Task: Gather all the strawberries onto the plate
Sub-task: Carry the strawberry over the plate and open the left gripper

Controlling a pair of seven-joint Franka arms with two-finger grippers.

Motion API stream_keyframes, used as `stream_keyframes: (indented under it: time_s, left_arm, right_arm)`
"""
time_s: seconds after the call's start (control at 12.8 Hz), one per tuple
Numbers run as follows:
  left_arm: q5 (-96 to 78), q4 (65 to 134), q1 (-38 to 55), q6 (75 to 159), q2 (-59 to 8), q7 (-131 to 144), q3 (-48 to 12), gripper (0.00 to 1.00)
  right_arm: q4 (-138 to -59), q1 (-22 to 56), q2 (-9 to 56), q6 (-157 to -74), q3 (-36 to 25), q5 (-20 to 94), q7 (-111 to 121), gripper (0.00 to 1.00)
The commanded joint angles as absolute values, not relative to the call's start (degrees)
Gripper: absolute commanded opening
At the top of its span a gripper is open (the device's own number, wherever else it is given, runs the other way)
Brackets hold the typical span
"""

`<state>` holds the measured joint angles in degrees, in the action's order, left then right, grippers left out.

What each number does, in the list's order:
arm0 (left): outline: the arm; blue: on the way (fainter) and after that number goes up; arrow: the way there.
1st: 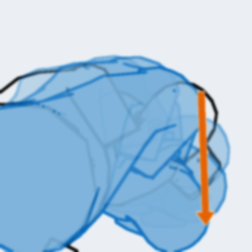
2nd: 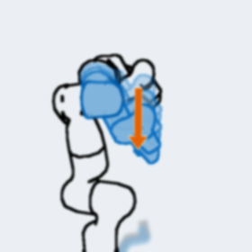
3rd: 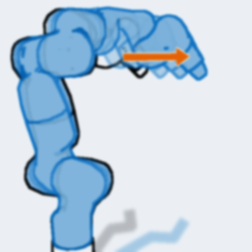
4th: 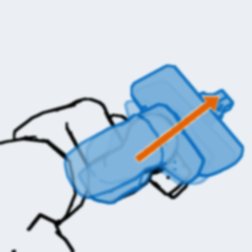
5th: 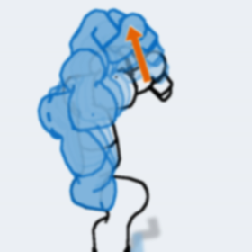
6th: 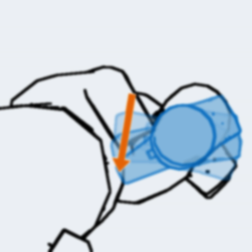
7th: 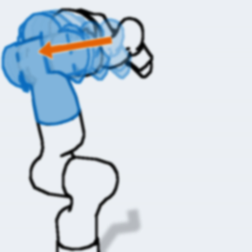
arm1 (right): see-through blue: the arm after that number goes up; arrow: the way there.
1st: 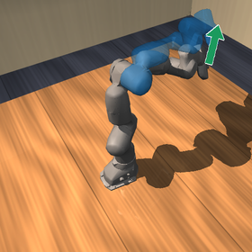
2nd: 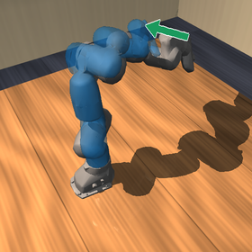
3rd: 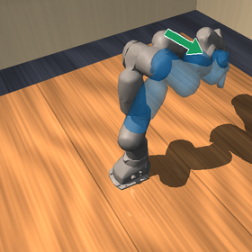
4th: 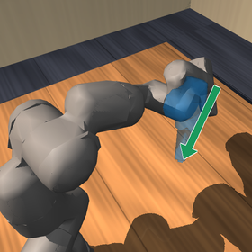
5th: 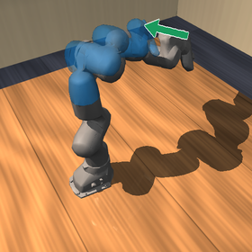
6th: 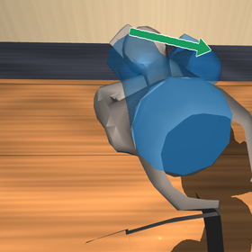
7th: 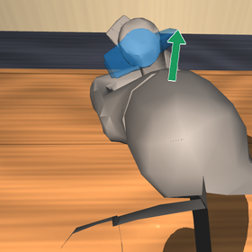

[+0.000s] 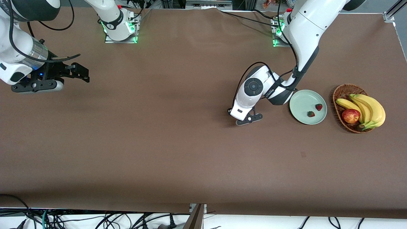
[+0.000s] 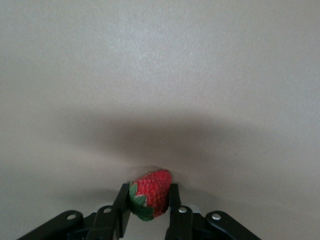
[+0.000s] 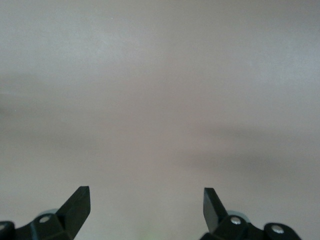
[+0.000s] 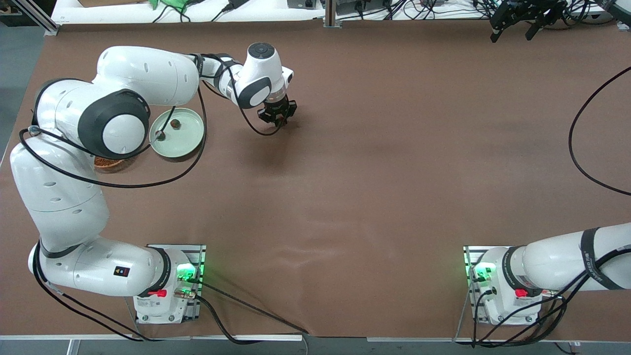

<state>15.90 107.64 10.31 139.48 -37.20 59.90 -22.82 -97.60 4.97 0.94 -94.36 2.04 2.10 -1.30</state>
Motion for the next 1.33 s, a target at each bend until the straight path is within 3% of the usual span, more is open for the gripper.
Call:
stream_keyframes:
  time_s: [0.0, 0.39, 0.55, 0.94, 1.25]
  left_arm:
    - [17.75, 107.05, 8.88, 137.56, -34.99, 60.91, -22.85, 0.21]
    - [11.29, 107.22, 0.89, 129.92, -29.11, 45.15, -22.86, 0.16]
    - [6.96, 107.4, 0.35, 125.18, -26.64, 32.93, -17.09, 0.16]
    - [-0.52, 114.86, 1.05, 124.1, -21.19, 5.48, -3.54, 0.16]
    - [-1.23, 121.53, 0.88, 128.74, -21.09, -0.26, -0.97, 0.17]
  right_arm:
    - [-96.07, 4.13, 0.62, -93.78, 2.46, 1.32, -0.35, 1.0]
    - [-92.29, 3.96, 1.23, -94.04, 2.37, -0.17, -0.7, 1.0]
    - [-92.2, 4.22, 1.14, -94.04, 2.37, -2.98, -1.05, 1.0]
    - [-92.2, 4.04, 1.93, -94.22, 2.37, -2.81, -1.14, 1.0]
    - [-92.2, 4.13, 1.85, -93.69, 2.37, -2.81, -1.05, 1.0]
